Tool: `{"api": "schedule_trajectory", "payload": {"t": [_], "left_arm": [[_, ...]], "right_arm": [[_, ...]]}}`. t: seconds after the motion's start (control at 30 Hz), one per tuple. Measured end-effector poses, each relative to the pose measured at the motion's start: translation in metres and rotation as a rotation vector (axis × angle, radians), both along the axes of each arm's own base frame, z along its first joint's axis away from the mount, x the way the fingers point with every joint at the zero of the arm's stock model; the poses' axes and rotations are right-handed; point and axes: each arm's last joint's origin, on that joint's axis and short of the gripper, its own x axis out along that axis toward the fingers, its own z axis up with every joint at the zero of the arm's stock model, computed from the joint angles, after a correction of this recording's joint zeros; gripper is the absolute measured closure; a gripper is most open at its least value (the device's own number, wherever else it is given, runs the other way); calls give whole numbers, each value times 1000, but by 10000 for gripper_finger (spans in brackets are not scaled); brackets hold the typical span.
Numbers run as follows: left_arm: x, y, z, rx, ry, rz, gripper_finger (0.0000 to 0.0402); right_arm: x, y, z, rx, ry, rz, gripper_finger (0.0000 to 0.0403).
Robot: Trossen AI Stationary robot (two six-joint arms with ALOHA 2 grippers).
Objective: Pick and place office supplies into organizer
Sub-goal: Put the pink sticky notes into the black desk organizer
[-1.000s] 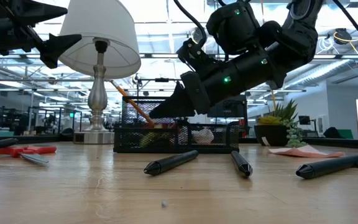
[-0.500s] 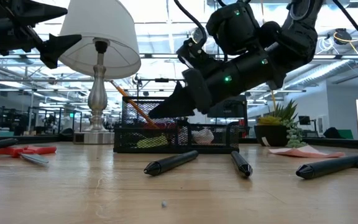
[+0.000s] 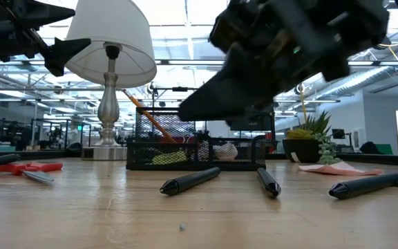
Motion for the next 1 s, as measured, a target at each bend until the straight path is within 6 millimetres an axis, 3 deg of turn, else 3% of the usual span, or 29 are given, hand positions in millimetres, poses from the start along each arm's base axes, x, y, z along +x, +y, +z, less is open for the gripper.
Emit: {"api": "schedule_trajectory", "payload": {"t": [0.23,0.53,0.67,0.77,0.9,1.0], "left_arm": [[0,0,0,0,0,0,82],[0,0,0,0,-1,0,82],[0,0,0,0,-1,0,82],[0,0,0,0,-1,0,82],[0,0,0,0,-1,0,82],[0,0,0,0,0,0,82]], "right_arm": [[-24,31,4,35,181,54,328],[-41,46,10,205,347,-10,328],[-48,51,5,158,404,-17,328],[-54,52,2,126,507,-162,328],[-68,55,8,-105,657,-346,328],[-77,63,23,-284,663,-469,328]]}}
